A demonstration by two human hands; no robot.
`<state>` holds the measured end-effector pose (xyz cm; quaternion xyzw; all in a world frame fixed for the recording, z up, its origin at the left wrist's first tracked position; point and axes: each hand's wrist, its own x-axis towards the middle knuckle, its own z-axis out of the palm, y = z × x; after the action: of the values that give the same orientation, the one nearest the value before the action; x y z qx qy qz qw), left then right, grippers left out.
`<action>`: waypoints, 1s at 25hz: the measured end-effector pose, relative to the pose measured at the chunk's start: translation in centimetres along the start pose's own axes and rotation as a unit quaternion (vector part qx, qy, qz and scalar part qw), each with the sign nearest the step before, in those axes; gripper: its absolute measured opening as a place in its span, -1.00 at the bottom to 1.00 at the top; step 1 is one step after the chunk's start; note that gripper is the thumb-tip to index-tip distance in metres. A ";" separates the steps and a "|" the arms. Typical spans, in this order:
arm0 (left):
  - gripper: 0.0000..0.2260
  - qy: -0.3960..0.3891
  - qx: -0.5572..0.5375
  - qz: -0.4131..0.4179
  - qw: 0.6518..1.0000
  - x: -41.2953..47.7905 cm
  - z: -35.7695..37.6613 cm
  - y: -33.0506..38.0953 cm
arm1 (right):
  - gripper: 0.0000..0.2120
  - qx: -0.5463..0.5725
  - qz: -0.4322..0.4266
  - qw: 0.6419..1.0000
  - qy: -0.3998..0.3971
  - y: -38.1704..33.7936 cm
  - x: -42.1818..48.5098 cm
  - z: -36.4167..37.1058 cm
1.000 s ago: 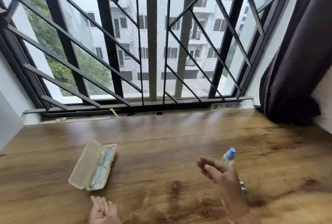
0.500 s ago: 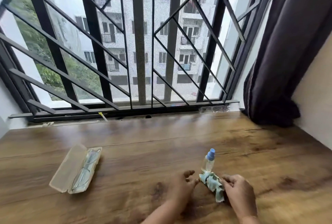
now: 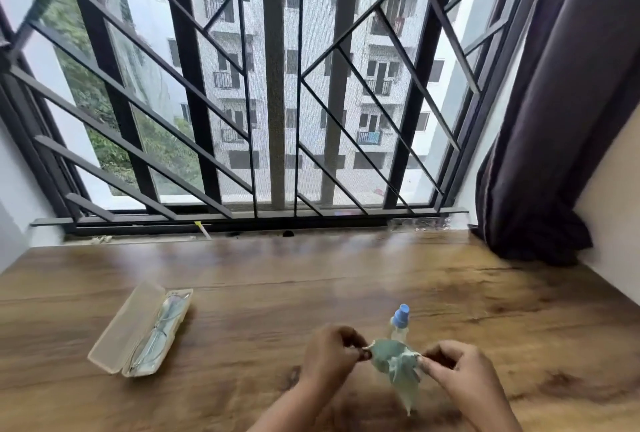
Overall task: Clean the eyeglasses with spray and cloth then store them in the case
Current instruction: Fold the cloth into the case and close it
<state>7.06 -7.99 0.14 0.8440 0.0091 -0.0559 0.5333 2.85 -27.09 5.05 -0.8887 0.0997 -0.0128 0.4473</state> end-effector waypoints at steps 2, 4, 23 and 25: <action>-0.83 0.000 -0.108 0.042 0.993 -0.5 -3.5 2.0 | -0.90 0.048 -0.039 0.996 -0.062 -3.3 -0.1 -1.9; -0.84 -0.021 -0.197 0.100 0.975 -1.1 -7.3 4.9 | -0.95 0.141 -0.079 0.982 -0.102 -7.0 0.0 -3.5; -0.84 0.175 -0.281 0.057 0.942 -4.2 -18.6 17.9 | -0.76 0.550 0.001 0.805 -0.224 -20.8 -0.3 -4.3; -0.81 0.106 -0.344 0.021 0.933 -4.3 -18.5 17.0 | -0.80 0.564 0.028 0.795 -0.222 -19.6 -0.3 -4.1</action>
<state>5.59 1.53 23.74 0.6096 0.0666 0.0514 0.7882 5.40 -18.92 23.20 -0.4540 -0.0019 0.1434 0.8794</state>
